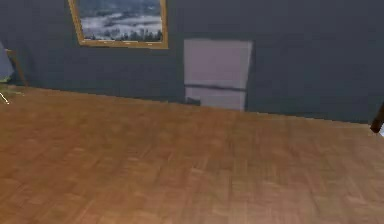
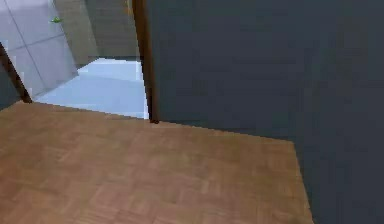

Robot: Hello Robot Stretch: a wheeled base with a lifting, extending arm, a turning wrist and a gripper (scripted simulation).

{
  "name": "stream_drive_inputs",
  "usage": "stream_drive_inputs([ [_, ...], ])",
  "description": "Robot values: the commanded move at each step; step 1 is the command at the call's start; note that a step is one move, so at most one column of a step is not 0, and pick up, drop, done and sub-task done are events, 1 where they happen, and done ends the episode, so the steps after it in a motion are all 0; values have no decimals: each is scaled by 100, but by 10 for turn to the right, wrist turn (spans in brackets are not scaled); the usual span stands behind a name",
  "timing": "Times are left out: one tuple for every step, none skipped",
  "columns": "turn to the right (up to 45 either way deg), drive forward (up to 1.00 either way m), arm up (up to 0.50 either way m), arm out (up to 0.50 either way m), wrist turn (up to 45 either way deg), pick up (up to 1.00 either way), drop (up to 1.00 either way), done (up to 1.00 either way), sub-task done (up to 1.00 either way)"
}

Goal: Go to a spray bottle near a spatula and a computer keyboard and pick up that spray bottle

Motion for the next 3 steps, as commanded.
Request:
stream_drive_inputs([
  [-450, 0, 0, 0, 0, 0, 0, 0, 0],
  [-450, 0, 0, 0, 0, 0, 0, 0, 0],
  [-210, 0, 0, 0, 0, 0, 0, 0, 0],
])
